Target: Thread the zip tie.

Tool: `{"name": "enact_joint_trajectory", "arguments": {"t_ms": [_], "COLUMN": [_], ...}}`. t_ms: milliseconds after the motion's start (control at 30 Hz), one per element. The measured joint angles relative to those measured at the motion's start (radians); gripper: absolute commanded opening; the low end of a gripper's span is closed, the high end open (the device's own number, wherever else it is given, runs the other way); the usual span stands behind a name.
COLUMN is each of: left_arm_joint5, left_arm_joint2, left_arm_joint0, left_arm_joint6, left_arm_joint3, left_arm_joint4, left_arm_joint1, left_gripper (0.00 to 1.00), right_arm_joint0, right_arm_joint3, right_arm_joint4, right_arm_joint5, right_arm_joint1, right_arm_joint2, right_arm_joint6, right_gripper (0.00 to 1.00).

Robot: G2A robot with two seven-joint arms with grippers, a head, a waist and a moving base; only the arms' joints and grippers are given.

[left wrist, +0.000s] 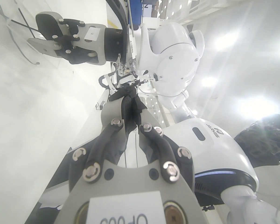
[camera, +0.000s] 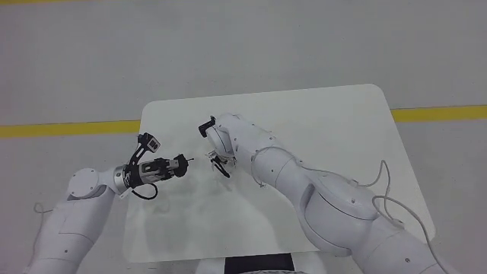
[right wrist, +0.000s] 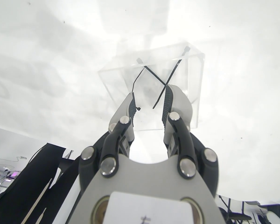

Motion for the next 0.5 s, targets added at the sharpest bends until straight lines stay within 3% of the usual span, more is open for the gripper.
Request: {"name": "enact_joint_trajectory", "arguments": {"t_ms": [500], "left_arm_joint5": [0.000], "left_arm_joint2": [0.000], "left_arm_joint0": [0.000], "left_arm_joint6": [0.000], "left_arm_joint3": [0.000], "left_arm_joint4": [0.000], "left_arm_joint1": [0.000], "left_gripper": [0.00], "right_arm_joint0": [0.005], "right_arm_joint3": [0.108], "right_arm_joint4": [-0.007], "right_arm_joint5": [-0.013], "right_arm_joint1": [-0.050], "right_arm_joint2": [0.013], "right_arm_joint6": [-0.008], "right_gripper": [0.24]}}
